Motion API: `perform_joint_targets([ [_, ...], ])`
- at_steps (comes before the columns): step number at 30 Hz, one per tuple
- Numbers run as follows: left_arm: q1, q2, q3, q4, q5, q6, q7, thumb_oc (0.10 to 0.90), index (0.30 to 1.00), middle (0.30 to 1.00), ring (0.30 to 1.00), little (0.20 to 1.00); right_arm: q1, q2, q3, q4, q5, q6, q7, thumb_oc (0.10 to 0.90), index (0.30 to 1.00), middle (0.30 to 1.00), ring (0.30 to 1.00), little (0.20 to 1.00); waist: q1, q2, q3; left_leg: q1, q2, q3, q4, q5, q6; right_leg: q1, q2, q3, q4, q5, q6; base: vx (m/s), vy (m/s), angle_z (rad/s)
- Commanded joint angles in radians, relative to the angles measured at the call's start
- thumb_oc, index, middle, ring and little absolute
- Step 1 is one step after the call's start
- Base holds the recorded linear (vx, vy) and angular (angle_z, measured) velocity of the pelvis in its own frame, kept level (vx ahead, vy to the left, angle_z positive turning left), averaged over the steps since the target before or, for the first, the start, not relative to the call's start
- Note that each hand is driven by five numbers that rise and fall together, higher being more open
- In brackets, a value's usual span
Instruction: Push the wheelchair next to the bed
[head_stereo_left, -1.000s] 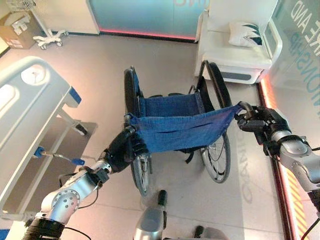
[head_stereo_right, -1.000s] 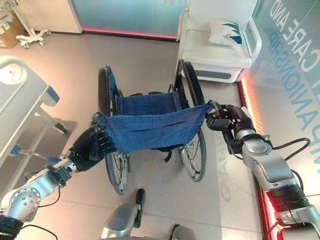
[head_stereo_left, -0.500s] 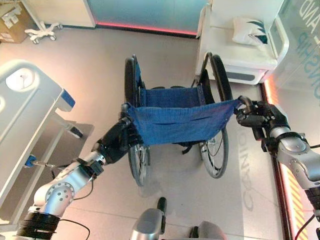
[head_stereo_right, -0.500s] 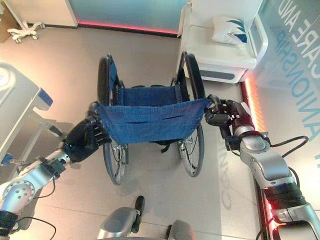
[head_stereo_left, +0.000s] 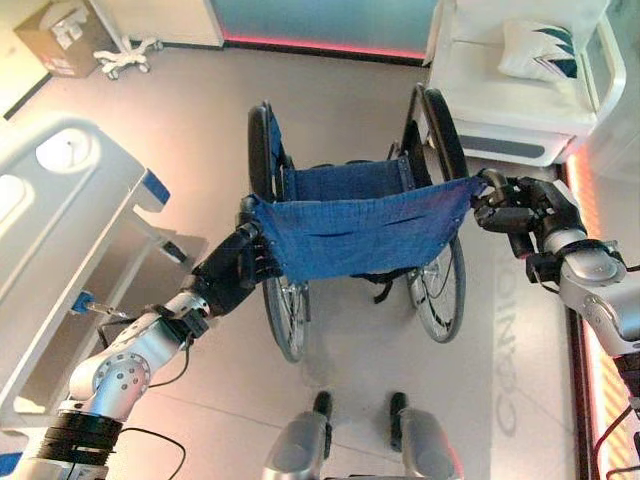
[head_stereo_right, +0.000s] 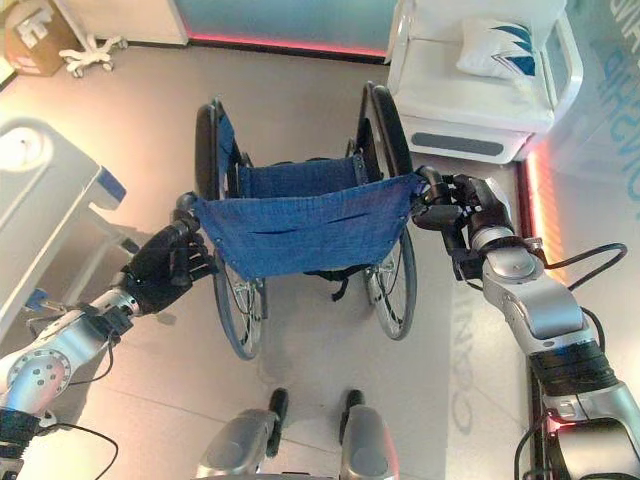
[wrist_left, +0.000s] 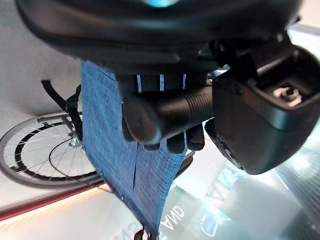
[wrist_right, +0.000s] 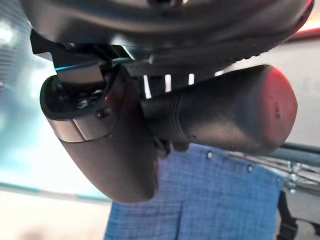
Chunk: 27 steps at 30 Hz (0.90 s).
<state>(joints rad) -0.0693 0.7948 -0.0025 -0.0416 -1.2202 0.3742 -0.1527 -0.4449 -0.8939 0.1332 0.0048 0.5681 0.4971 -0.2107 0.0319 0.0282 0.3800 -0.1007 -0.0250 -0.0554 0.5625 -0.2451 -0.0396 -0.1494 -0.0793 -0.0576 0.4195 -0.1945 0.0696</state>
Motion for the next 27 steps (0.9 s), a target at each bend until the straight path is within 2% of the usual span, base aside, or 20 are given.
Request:
perform_joint_targets([
  [1, -0.184, 0.042, 0.166, -0.066, -0.057, -0.213, -0.043, 0.4, 0.3, 0.3, 0.3, 0.3, -0.029, -0.036, 0.012, -0.078, 0.033, -0.107, 0.103, 0.4, 0.3, 0.3, 0.3, 0.3, -0.02, -0.043, -0.193, 0.096, -0.027, 0.044, 0.186, 0.213, -0.049, 0.047, 0.046, -0.053, -0.262, 0.189, -0.012, 0.41, -0.172, 0.54],
  [2, -0.177, 0.028, 0.161, -0.083, -0.05, -0.206, -0.036, 0.4, 0.3, 0.3, 0.3, 0.3, -0.023, -0.043, 0.008, -0.084, 0.033, -0.107, 0.102, 0.4, 0.3, 0.3, 0.3, 0.3, -0.023, -0.047, -0.197, 0.051, -0.031, 0.05, 0.323, 0.283, -0.075, 0.071, 0.061, -0.063, -0.266, 0.175, -0.04, 0.32, -0.139, 0.48],
  [4, -0.177, 0.021, 0.158, -0.087, -0.024, -0.191, -0.032, 0.4, 0.3, 0.3, 0.3, 0.3, -0.026, -0.054, 0.01, -0.089, 0.052, -0.104, 0.089, 0.4, 0.3, 0.3, 0.3, 0.3, -0.017, -0.055, -0.194, -0.014, -0.064, 0.055, 0.444, 0.306, -0.081, 0.099, 0.067, -0.068, -0.266, 0.162, -0.055, 0.36, -0.127, 0.07],
  [6, -0.184, 0.015, 0.15, -0.079, -0.014, -0.179, -0.025, 0.4, 0.3, 0.3, 0.3, 0.3, -0.043, -0.06, 0.018, -0.083, 0.075, -0.101, 0.078, 0.4, 0.3, 0.3, 0.3, 0.3, -0.01, -0.06, -0.187, -0.074, -0.079, 0.059, 0.475, 0.287, -0.072, 0.124, 0.076, -0.072, -0.263, 0.152, -0.058, 0.35, -0.083, -0.08],
  [9, -0.18, 0.014, 0.154, -0.068, -0.015, -0.18, -0.027, 0.4, 0.3, 0.3, 0.3, 0.3, -0.047, -0.06, 0.015, -0.101, 0.082, -0.077, 0.069, 0.4, 0.3, 0.3, 0.3, 0.3, 0.006, -0.065, -0.17, -0.125, -0.077, 0.058, 0.334, 0.245, -0.039, 0.167, 0.09, -0.061, -0.265, 0.142, -0.052, 0.38, -0.014, 0.2],
  [10, -0.172, 0.026, 0.163, -0.072, -0.03, -0.178, -0.026, 0.4, 0.3, 0.3, 0.3, 0.3, -0.042, -0.058, 0.009, -0.111, 0.08, -0.064, 0.066, 0.4, 0.3, 0.3, 0.3, 0.3, 0.016, -0.067, -0.164, -0.122, -0.055, 0.07, 0.173, 0.24, -0.024, 0.189, 0.098, -0.053, -0.271, 0.129, -0.05, 0.37, 0.065, 0.3],
  [11, -0.166, 0.036, 0.166, -0.078, -0.043, -0.179, -0.023, 0.4, 0.3, 0.3, 0.3, 0.3, -0.038, -0.053, 0.013, -0.112, 0.076, -0.065, 0.062, 0.4, 0.3, 0.3, 0.3, 0.3, 0.021, -0.066, -0.161, -0.116, -0.029, 0.093, 0.037, 0.257, -0.022, 0.21, 0.106, -0.053, -0.277, 0.114, -0.051, 0.33, 0.073, 0.3],
  [12, -0.164, 0.038, 0.165, -0.078, -0.044, -0.181, -0.024, 0.4, 0.3, 0.3, 0.3, 0.3, -0.037, -0.05, 0.016, -0.11, 0.073, -0.067, 0.061, 0.4, 0.3, 0.3, 0.3, 0.3, 0.023, -0.064, -0.16, -0.115, -0.017, 0.103, -0.018, 0.27, -0.024, 0.221, 0.11, -0.054, -0.281, 0.107, -0.053, 0.38, 0.113, 0.18],
  [13, -0.153, 0.037, 0.16, -0.08, -0.041, -0.192, -0.031, 0.4, 0.3, 0.3, 0.3, 0.3, -0.036, -0.037, 0.029, -0.099, 0.061, -0.078, 0.059, 0.4, 0.3, 0.3, 0.3, 0.3, 0.033, -0.056, -0.158, -0.116, 0.014, 0.127, -0.19, 0.322, -0.037, 0.255, 0.123, -0.058, -0.294, 0.085, -0.055, 0.37, 0.119, 0.08],
  [16, -0.1, 0.009, 0.159, -0.096, -0.006, -0.22, -0.056, 0.4, 0.3, 0.3, 0.3, 0.3, -0.008, -0.008, 0.039, -0.082, 0.032, -0.109, 0.066, 0.4, 0.3, 0.3, 0.3, 0.3, 0.06, -0.039, -0.161, -0.126, 0.054, 0.122, -0.466, 0.435, -0.064, 0.332, 0.14, -0.055, -0.319, 0.053, -0.049, 0.52, 0.16, 0.01],
  [17, -0.076, -0.001, 0.167, -0.107, 0.003, -0.229, -0.062, 0.4, 0.3, 0.3, 0.3, 0.3, 0.014, -0.005, 0.028, -0.087, 0.032, -0.12, 0.07, 0.4, 0.3, 0.3, 0.3, 0.3, 0.066, -0.037, -0.164, -0.129, 0.067, 0.117, -0.503, 0.451, -0.066, 0.362, 0.139, -0.047, -0.322, 0.039, -0.045, 0.43, 0.149, -0.27],
  [19, -0.053, -0.007, 0.183, -0.117, 0.008, -0.229, -0.063, 0.4, 0.3, 0.3, 0.3, 0.3, 0.033, -0.003, 0.016, -0.098, 0.032, -0.126, 0.073, 0.4, 0.3, 0.3, 0.3, 0.3, 0.072, -0.039, -0.168, -0.123, 0.072, 0.113, -0.492, 0.443, -0.064, 0.382, 0.127, -0.042, -0.318, 0.021, -0.041, 0.31, 0.127, -0.42],
  [20, -0.048, -0.007, 0.193, -0.12, 0.007, -0.224, -0.063, 0.4, 0.3, 0.3, 0.3, 0.3, 0.037, -0.004, 0.011, -0.099, 0.036, -0.131, 0.076, 0.4, 0.3, 0.3, 0.3, 0.3, 0.073, -0.04, -0.171, -0.117, 0.074, 0.115, -0.484, 0.426, -0.06, 0.386, 0.121, -0.041, -0.312, 0.012, -0.037, 0.42, 0.213, -0.67],
  [21, -0.044, -0.003, 0.208, -0.114, 0.0, -0.218, -0.058, 0.4, 0.3, 0.3, 0.3, 0.3, 0.043, 0.001, -0.001, -0.097, 0.035, -0.135, 0.086, 0.4, 0.3, 0.3, 0.3, 0.3, 0.074, -0.034, -0.185, -0.103, 0.075, 0.129, -0.495, 0.404, -0.06, 0.401, 0.113, -0.046, -0.285, -0.024, -0.027, 0.49, 0.26, -0.63],
  [23, -0.048, 0.006, 0.229, -0.107, -0.006, -0.2, -0.048, 0.4, 0.3, 0.3, 0.3, 0.3, 0.068, 0.003, -0.026, -0.103, 0.035, -0.137, 0.106, 0.4, 0.3, 0.3, 0.3, 0.3, 0.078, -0.035, -0.203, -0.104, 0.05, 0.131, -0.439, 0.36, -0.047, 0.415, 0.106, -0.039, -0.237, -0.067, -0.012, 0.49, 0.263, -0.66],
  [25, -0.057, 0.014, 0.245, -0.088, -0.008, -0.182, -0.042, 0.4, 0.3, 0.3, 0.3, 0.3, 0.087, 0.01, -0.04, -0.1, 0.031, -0.138, 0.113, 0.4, 0.3, 0.3, 0.3, 0.3, 0.086, -0.041, -0.221, -0.101, 0.014, 0.137, -0.415, 0.321, -0.022, 0.41, 0.101, -0.041, -0.149, -0.042, 0.013, 0.41, 0.215, -0.47],
  [27, -0.082, 0.03, 0.253, -0.052, 0.015, -0.174, -0.051, 0.4, 0.3, 0.3, 0.3, 0.3, 0.087, 0.021, -0.039, -0.092, 0.024, -0.142, 0.111, 0.4, 0.3, 0.3, 0.3, 0.3, 0.09, -0.047, -0.235, -0.083, -0.018, 0.147, -0.409, 0.3, 0.002, 0.376, 0.096, -0.048, -0.014, 0.031, 0.048, 0.38, 0.219, -0.24],
])
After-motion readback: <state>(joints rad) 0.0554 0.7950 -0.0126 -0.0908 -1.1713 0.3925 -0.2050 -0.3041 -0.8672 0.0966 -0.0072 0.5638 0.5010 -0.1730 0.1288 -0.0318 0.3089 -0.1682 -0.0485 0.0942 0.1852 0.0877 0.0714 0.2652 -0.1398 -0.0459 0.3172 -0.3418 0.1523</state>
